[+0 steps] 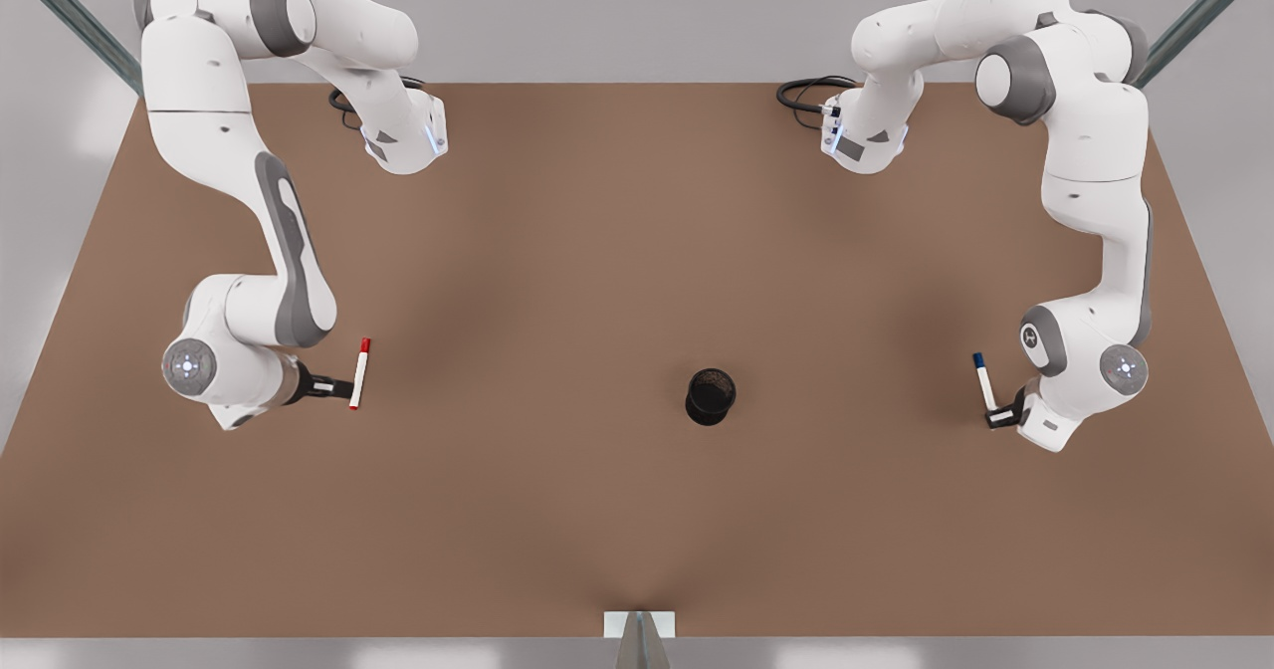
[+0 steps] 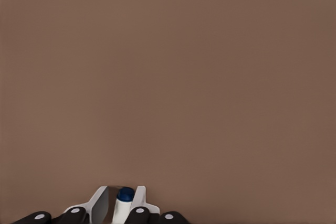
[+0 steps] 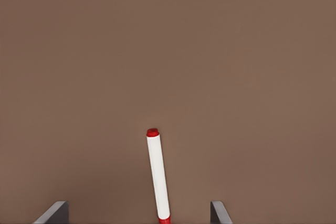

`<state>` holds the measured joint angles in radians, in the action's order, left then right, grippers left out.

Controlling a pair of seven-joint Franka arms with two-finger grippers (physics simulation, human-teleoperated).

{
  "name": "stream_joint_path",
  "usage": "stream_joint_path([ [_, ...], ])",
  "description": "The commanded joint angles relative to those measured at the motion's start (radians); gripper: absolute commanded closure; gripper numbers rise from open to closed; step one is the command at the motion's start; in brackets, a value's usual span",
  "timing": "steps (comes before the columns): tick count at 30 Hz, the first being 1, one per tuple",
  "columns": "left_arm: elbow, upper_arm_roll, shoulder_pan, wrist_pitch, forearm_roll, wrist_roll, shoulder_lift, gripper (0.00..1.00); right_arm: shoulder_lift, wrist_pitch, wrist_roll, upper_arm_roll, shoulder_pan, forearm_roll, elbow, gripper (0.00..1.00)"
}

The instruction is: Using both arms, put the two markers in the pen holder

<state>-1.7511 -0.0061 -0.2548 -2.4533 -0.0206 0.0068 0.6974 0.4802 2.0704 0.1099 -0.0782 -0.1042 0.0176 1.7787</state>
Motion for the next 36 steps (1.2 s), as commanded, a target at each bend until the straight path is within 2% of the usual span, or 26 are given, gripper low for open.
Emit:
stream_joint_path([
  [1, 0.001, 0.000, 0.000, -0.010, 0.001, -0.065, -0.001, 0.58, 0.000, 0.071, -0.052, 0.000, 0.000, -0.001, 0.004, 0.00],
  [7, 0.001, 0.000, 0.000, -0.030, 0.001, -0.065, 0.014, 0.58, 0.018, 0.074, -0.050, 0.000, -0.006, 0.019, 0.010, 0.00],
  [8, 0.001, 0.000, 0.000, -0.030, 0.001, -0.065, 0.014, 0.60, 0.023, 0.076, -0.050, 0.000, -0.006, 0.019, 0.011, 0.00],
  [11, 0.001, 0.000, 0.000, -0.029, -0.001, -0.065, 0.013, 0.76, 0.034, 0.076, -0.050, 0.000, -0.009, 0.019, 0.011, 0.00],
  [17, 0.009, 0.000, 0.002, -0.024, -0.001, -0.071, 0.008, 0.79, 0.075, 0.082, -0.050, 0.000, 0.001, 0.019, 0.018, 0.01],
  [19, 0.030, -0.002, 0.009, 0.017, -0.001, -0.070, 0.004, 0.79, 0.083, 0.082, -0.050, 0.001, 0.000, 0.019, 0.021, 0.02],
  [22, 0.182, -0.005, 0.028, 0.281, -0.010, -0.033, -0.029, 0.79, 0.112, 0.102, -0.050, 0.001, 0.001, 0.019, 0.036, 0.07],
  [25, 0.208, -0.003, 0.091, 0.376, -0.012, -0.034, -0.075, 0.79, 0.132, 0.132, -0.052, 0.000, 0.004, 0.021, 0.031, 0.08],
  [27, 0.306, -0.003, 0.117, 0.529, -0.013, -0.034, -0.082, 0.79, 0.141, 0.134, -0.050, 0.000, 0.011, 0.021, 0.033, 0.13],
  [29, 0.325, -0.006, 0.164, 0.566, -0.013, -0.033, -0.111, 0.79, 0.143, 0.134, -0.050, 0.000, 0.011, 0.021, 0.033, 0.16],
  [31, 0.325, -0.006, 0.276, 0.567, -0.007, -0.031, -0.182, 0.79, 0.155, 0.152, -0.053, 0.000, 0.008, 0.027, 0.034, 0.17],
  [32, 0.325, -0.014, 0.296, 0.576, 0.001, -0.027, -0.199, 0.79, 0.156, 0.152, -0.053, 0.000, 0.008, 0.028, 0.034, 0.19],
  [36, 0.332, -0.235, 0.313, 0.608, 0.019, -0.243, -0.225, 0.79, 0.161, 0.166, -0.053, 0.000, 0.008, 0.042, 0.030, 0.31],
])
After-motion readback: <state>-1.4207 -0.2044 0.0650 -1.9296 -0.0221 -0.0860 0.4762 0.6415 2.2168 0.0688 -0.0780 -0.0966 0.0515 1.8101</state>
